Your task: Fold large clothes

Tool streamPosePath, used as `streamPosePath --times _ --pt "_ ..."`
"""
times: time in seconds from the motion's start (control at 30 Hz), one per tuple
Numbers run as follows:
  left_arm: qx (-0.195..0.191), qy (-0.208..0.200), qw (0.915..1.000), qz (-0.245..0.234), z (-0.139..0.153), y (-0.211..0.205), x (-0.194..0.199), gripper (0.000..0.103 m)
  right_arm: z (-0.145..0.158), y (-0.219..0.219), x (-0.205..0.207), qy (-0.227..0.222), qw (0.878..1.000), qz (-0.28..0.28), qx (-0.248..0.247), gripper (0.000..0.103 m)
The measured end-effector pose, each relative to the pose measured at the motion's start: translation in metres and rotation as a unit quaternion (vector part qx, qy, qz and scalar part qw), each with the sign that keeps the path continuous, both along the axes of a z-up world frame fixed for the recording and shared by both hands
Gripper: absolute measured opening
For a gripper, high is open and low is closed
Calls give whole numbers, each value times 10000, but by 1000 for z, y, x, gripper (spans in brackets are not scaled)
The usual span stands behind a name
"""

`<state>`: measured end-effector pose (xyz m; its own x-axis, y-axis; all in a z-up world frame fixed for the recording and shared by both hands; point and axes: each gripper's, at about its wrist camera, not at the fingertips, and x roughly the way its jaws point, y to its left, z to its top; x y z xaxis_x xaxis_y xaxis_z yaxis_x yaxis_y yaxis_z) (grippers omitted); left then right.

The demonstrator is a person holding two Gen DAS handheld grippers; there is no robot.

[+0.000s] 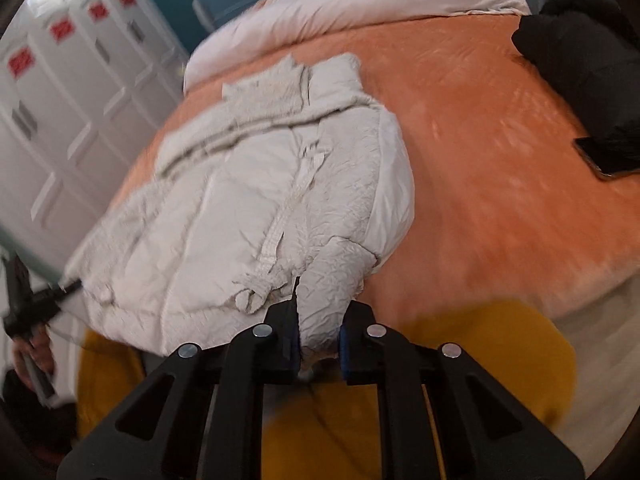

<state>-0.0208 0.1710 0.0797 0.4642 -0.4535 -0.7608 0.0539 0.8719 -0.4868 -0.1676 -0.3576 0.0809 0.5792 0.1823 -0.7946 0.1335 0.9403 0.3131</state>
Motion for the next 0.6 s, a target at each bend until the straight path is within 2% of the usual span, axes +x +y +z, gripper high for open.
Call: streamPosePath --times 0.13,0.27,0.33,0.4,0.5,0.6 --pt "304 179 9992 -164 1 2 -51 4 -2 14 -46 489 9973 405 -368 12" --pt "108 456 9989 56 5 14 -86 4 0 15 -83 625 9976 271 -111 12" --pt "209 419 9989 -9 12 10 -88 4 6 18 -98 542 9982 262 -76 12" --pt "304 92 9995 -43 30 7 -87 4 16 20 -102 372 9989 255 -97 12" --pt "89 -430 9990 59 59 7 -77 4 38 17 -92 -50 9996 201 -178 12" --pt "-29 -983 9951 118 83 2 -65 4 62 6 -73 -706 9973 -9 -181 12"
